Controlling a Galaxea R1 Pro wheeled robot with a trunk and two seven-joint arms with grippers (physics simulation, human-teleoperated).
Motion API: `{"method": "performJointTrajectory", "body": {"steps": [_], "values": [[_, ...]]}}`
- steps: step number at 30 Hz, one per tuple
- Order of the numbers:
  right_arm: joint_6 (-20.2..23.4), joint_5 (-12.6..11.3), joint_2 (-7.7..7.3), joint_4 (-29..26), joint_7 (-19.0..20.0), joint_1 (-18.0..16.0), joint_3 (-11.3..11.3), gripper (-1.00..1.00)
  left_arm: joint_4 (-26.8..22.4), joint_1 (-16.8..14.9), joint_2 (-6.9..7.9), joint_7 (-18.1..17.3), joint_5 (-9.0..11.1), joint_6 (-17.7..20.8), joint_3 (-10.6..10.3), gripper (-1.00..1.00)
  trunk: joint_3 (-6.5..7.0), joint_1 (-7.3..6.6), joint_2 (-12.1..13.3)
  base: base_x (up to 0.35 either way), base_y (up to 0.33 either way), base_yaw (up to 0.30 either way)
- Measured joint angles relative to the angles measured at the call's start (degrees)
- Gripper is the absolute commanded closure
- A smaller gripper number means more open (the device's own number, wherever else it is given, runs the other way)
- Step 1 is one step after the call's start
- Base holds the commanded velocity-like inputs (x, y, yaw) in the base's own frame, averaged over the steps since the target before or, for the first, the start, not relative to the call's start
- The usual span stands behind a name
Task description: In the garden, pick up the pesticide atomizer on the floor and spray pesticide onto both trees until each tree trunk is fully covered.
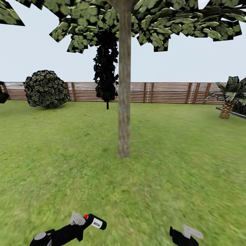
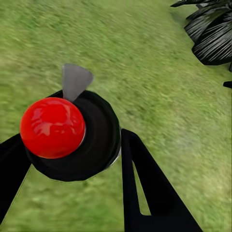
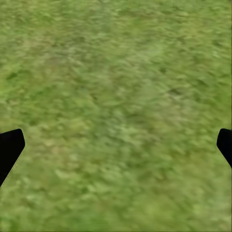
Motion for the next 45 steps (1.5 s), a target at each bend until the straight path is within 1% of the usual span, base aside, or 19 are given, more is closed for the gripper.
{"method": "performJointTrajectory", "body": {"steps": [45], "values": [[0.0, 0.0, 0.00, 0.0, 0.0, 0.0, 0.1, -1.00, 0.0, 0.0, 0.00, 0.0, 0.0, 0.0, 0.0, 1.00, 0.00, 0.00, 0.0, 0.346, 0.000, 0.000]]}}
